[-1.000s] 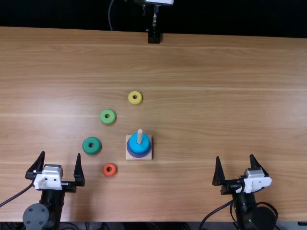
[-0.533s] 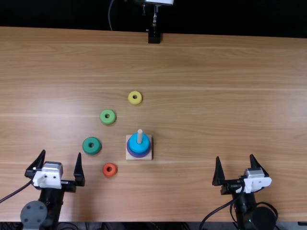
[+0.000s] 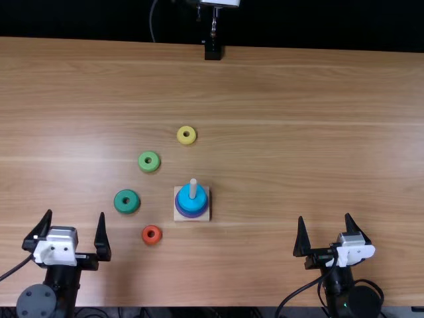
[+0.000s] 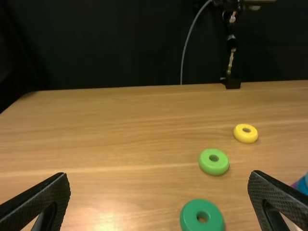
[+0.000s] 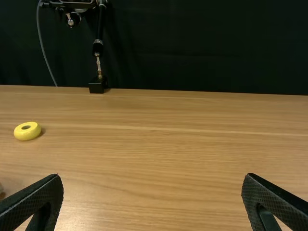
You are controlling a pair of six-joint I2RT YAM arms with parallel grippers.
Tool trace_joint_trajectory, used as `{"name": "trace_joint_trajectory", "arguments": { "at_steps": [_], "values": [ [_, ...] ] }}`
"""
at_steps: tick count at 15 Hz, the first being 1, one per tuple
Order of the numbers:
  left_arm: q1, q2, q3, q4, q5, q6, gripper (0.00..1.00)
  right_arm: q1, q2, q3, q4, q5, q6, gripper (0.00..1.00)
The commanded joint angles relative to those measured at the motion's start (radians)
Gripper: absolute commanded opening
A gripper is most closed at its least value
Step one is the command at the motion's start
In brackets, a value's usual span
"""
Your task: Build the Hanoi tower: stack the rings onto the peg from bottom to top in this color order: purple, dark blue, light blue, dark green, light green, yellow, orange.
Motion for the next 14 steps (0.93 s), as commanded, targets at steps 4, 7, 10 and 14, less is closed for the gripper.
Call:
{"name": "trace_joint_trajectory", "arguments": {
  "at_steps": [4, 7, 10, 14],
  "values": [
    [0.014, 0.355, 0.288, -0.025, -0.004, 0.002, 1.00, -0.014, -0.013, -0.009, 0.005, 0.000, 0.001, 1.00],
    [0.002, 0.603, 0.435, -0.031, 0.075, -0.002, 1.00, -0.014, -0.013, -0.009, 0.005, 0.000, 0.001, 1.00],
    [-0.070, 0.840, 0.567, -0.125, 0.104, -0.003, 1.00, -0.014, -0.013, -0.009, 0.005, 0.000, 0.001, 1.00],
    [-0.081, 1.090, 0.616, -0.171, 0.119, -0.005, 1.00, -0.014, -0.013, -0.009, 0.005, 0.000, 0.001, 1.00]
  ]
}}
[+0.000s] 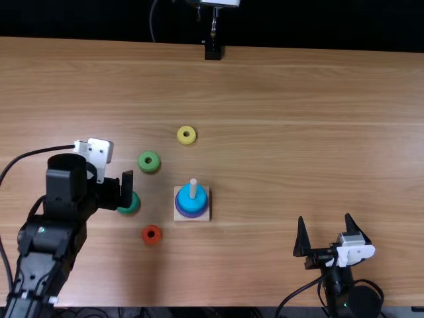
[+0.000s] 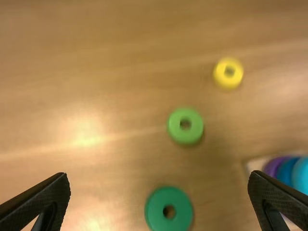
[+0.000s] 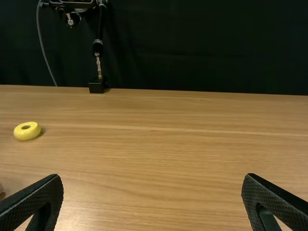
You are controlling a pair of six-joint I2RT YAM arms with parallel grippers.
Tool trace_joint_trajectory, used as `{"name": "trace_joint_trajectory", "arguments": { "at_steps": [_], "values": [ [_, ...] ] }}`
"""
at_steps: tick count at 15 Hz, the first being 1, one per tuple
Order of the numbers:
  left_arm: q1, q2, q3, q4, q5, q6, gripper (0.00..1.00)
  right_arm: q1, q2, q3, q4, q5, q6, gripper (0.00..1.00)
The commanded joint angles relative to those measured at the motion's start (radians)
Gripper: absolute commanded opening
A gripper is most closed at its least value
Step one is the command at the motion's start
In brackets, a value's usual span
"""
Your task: Build the Hanoi tower: stack the rings onto the peg from bottom to top in this color order: purple, dark blue, light blue, dark green, light green, yellow, orange.
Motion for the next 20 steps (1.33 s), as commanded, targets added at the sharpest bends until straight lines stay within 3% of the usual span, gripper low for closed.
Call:
{"name": "trace_joint_trajectory", "arguments": {
  "at_steps": [1, 3, 5, 7, 9, 10, 11, 14, 15, 20],
  "values": [
    [-0.006, 0.077, 0.053, -0.037, 0.022, -0.008, 1.00, -0.014, -0.013, -0.009, 0.005, 0.000, 0.002, 1.00],
    [-0.009, 0.161, 0.060, -0.119, 0.016, -0.010, 1.00, -0.014, -0.013, -0.009, 0.005, 0.000, 0.002, 1.00],
    [-0.017, 0.219, 0.079, -0.125, 0.028, -0.006, 1.00, -0.014, -0.013, -0.009, 0.005, 0.000, 0.002, 1.00],
    [-0.021, 0.291, 0.109, -0.142, 0.016, -0.008, 1.00, -0.014, -0.013, -0.009, 0.005, 0.000, 0.002, 1.00],
    [-0.089, 0.339, 0.139, -0.184, -0.018, 0.003, 1.00, -0.014, -0.013, -0.009, 0.005, 0.000, 0.002, 1.00],
    [-0.106, 0.357, 0.154, -0.212, -0.068, 0.005, 1.00, -0.014, -0.013, -0.009, 0.005, 0.000, 0.002, 1.00],
    [-0.107, 0.379, 0.178, -0.223, -0.090, 0.008, 1.00, -0.014, -0.013, -0.009, 0.005, 0.000, 0.002, 1.00],
    [-0.113, 0.397, 0.183, -0.223, -0.122, 0.040, 1.00, -0.014, -0.013, -0.009, 0.005, 0.000, 0.002, 1.00],
    [-0.121, 0.420, 0.183, -0.223, -0.144, 0.040, 1.00, -0.014, -0.013, -0.009, 0.005, 0.000, 0.002, 1.00],
    [-0.123, 0.480, 0.177, -0.213, -0.147, 0.042, 1.00, -0.014, -0.013, -0.009, 0.005, 0.000, 0.002, 1.00]
  ]
}}
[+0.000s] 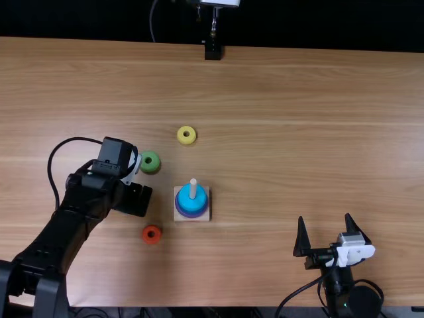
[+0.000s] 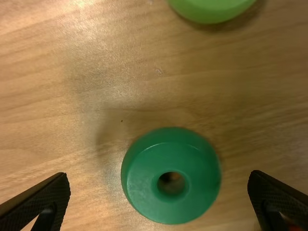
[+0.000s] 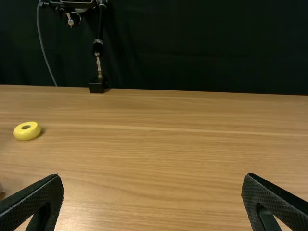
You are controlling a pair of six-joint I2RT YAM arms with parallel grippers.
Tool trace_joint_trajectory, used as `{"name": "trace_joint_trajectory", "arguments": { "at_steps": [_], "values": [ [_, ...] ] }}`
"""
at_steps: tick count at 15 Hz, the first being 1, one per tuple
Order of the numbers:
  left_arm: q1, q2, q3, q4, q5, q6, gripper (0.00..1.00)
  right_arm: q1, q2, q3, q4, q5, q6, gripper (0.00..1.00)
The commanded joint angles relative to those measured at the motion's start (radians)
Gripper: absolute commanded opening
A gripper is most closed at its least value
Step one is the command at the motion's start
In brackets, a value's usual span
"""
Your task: Build the Hanoi tower: stack the rings onto the peg from bottom to top in this color order: purple, dark blue, light blue, dark green, light green, yellow, orange.
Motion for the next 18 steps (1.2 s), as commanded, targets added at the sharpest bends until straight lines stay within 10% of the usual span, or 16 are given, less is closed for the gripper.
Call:
{"name": "trace_joint_trajectory", "arguments": {
  "at_steps": [1, 9, 10, 11, 12, 18],
  "values": [
    [-0.012, 0.032, 0.027, 0.000, -0.007, 0.013, 1.00, -0.014, -0.013, -0.009, 0.005, 0.000, 0.002, 1.00],
    [-0.012, 0.070, 0.024, -0.005, -0.007, 0.013, 1.00, -0.014, -0.013, -0.009, 0.005, 0.000, 0.002, 1.00],
    [-0.012, 0.070, 0.022, -0.003, -0.001, 0.013, 0.70, -0.014, -0.013, -0.009, 0.005, 0.000, 0.002, 1.00],
    [-0.014, 0.069, 0.019, 0.000, -0.007, 0.013, 0.17, -0.014, -0.013, -0.009, 0.005, 0.000, 0.002, 1.00],
    [-0.019, 0.069, 0.018, 0.002, -0.008, 0.013, 0.00, -0.014, -0.013, -0.009, 0.005, 0.000, 0.002, 1.00],
    [-0.052, 0.064, 0.071, -0.007, -0.001, 0.013, 0.00, -0.014, -0.013, -0.009, 0.005, 0.000, 0.002, 1.00]
  ]
}}
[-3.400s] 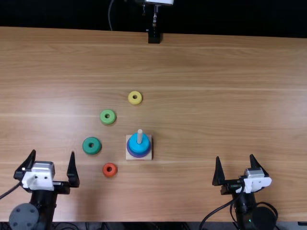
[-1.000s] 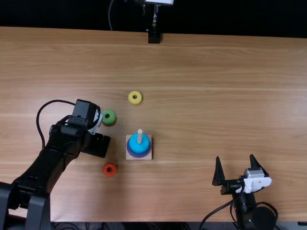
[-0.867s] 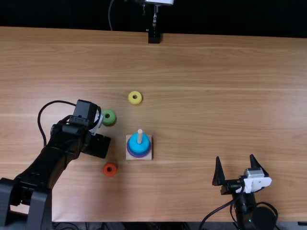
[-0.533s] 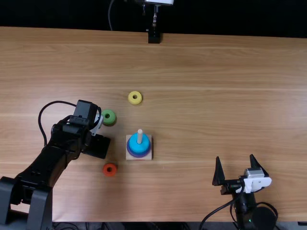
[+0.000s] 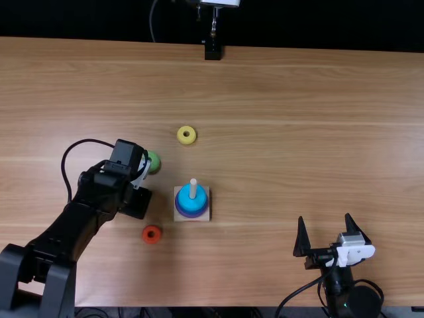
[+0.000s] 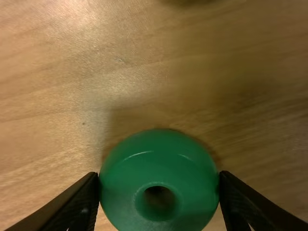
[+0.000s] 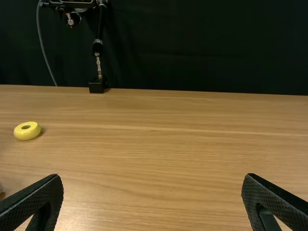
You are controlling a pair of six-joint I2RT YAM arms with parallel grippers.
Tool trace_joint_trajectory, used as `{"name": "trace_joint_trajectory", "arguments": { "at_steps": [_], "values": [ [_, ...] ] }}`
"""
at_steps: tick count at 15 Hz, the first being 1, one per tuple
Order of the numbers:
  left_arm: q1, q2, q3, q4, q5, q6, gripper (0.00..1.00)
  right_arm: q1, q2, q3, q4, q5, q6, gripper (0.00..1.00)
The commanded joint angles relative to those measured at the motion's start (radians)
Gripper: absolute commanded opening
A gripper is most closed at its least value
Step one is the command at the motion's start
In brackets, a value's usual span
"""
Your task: Build the Hanoi tower: stack the rings onto the peg from bottom to top in this color order: purple, dark blue, light blue, dark green, light green, yellow, orange.
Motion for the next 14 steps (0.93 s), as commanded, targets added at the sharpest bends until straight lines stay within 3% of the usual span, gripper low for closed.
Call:
{"name": "trace_joint_trajectory", "arguments": {
  "at_steps": [1, 11, 14],
  "values": [
    [-0.007, 0.004, 0.105, -0.002, 0.003, 0.012, 0.00, -0.014, -0.013, -0.009, 0.005, 0.000, 0.001, 1.00],
    [-0.057, 0.007, 0.708, -0.759, 0.012, -0.010, 0.00, -0.014, -0.013, -0.009, 0.005, 0.000, 0.001, 1.00],
    [-0.102, 0.009, 0.842, -0.864, 0.025, -0.080, 0.00, -0.014, -0.013, -0.009, 0.005, 0.000, 0.001, 1.00]
  ]
}}
